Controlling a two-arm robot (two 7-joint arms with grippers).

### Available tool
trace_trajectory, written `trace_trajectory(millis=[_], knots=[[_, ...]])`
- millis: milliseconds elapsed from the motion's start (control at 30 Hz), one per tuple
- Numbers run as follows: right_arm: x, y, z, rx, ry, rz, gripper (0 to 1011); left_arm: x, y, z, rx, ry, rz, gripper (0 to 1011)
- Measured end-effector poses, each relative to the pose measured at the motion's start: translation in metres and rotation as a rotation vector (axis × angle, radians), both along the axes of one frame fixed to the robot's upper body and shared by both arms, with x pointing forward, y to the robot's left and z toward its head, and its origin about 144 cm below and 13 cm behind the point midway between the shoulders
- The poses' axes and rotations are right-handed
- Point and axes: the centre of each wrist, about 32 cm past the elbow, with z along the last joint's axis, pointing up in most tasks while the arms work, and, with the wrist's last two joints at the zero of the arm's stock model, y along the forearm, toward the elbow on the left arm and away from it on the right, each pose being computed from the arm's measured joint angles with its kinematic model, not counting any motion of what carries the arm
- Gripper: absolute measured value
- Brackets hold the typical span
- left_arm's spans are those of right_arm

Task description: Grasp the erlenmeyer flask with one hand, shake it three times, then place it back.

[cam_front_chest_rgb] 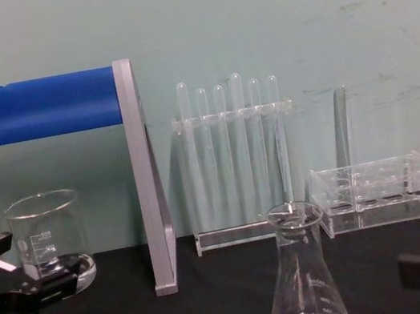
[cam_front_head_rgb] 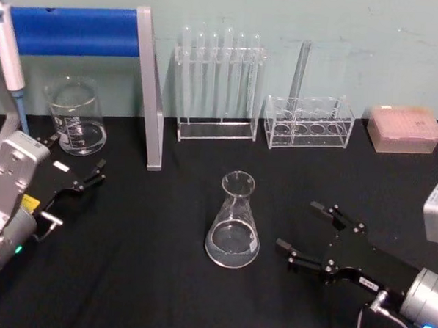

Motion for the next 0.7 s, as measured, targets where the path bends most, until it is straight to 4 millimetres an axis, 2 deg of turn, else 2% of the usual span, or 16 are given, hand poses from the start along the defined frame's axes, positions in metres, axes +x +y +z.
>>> trace_trajectory(millis=[700], knots=[[0.029, 0.026, -0.016, -0.005, 0.056, 0.028, 1002, 0.0, 0.0, 0.0, 0.0, 0.0, 0.0, 1001]])
